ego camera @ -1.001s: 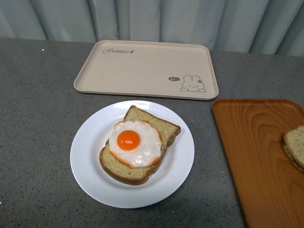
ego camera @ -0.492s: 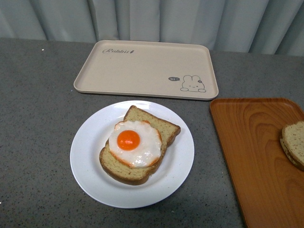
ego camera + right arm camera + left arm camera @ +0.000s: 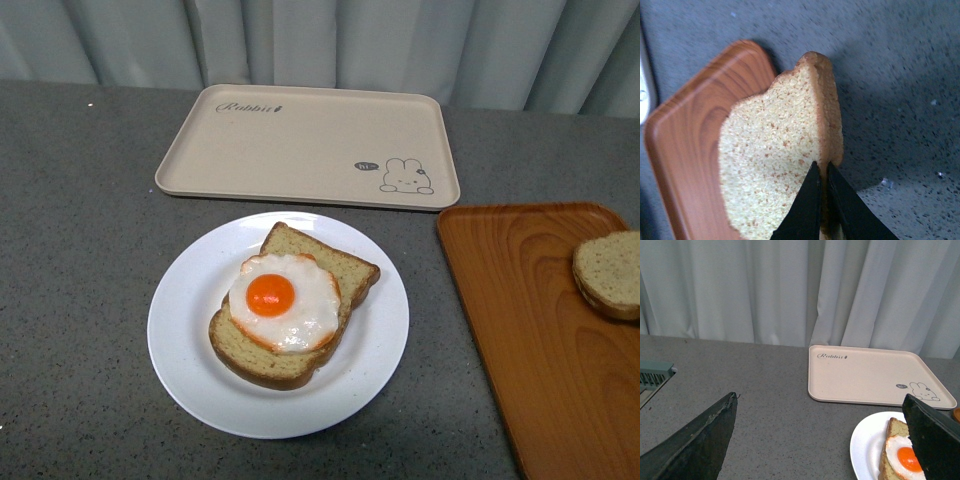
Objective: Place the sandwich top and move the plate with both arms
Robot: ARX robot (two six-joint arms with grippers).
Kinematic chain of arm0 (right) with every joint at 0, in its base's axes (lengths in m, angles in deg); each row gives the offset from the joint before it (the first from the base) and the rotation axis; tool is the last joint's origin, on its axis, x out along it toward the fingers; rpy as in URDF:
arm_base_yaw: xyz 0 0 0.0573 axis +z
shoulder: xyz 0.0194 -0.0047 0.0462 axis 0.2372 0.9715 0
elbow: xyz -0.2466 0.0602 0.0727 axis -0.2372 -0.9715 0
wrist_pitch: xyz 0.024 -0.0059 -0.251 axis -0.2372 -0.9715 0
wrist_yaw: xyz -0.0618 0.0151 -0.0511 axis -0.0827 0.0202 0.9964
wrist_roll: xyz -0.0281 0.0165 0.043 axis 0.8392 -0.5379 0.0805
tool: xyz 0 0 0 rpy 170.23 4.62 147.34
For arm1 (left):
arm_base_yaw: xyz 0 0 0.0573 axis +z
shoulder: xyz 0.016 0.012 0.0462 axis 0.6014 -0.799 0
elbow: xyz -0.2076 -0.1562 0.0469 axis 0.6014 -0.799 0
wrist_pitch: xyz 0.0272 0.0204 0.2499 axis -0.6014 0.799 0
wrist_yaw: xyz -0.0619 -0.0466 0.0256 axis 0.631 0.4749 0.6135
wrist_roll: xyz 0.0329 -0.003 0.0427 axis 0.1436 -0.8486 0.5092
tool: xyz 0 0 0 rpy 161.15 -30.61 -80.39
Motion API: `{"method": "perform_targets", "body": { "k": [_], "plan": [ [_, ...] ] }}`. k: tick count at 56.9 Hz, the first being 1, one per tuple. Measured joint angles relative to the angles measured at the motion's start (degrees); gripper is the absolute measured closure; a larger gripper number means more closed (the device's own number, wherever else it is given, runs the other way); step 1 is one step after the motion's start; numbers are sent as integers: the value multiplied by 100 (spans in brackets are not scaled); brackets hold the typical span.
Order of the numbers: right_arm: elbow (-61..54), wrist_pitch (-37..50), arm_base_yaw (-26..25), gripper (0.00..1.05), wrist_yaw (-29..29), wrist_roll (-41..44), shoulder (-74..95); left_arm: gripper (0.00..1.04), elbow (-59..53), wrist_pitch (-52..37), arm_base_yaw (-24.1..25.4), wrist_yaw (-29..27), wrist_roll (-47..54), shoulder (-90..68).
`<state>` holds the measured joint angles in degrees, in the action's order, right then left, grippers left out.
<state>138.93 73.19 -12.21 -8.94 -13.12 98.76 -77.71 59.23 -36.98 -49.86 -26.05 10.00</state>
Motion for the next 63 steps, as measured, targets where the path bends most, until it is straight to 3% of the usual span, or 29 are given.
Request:
{"method": "perform_targets", "body": {
  "k": [9,19,42,63],
  "plan": [
    [-138,184,210,103,-367,-192,-485,6,0,0,0,0,0,0],
    [-446,619,861,103,-911,-590,-1097,6,0,0,0,0,0,0],
    [-549,1727,3121,103,-1027,-1969,-822,6,0,0,0,0,0,0],
    [-90,1674,4529,103,-761,-2159,168,6,0,0,0,0,0,0]
  ]
}}
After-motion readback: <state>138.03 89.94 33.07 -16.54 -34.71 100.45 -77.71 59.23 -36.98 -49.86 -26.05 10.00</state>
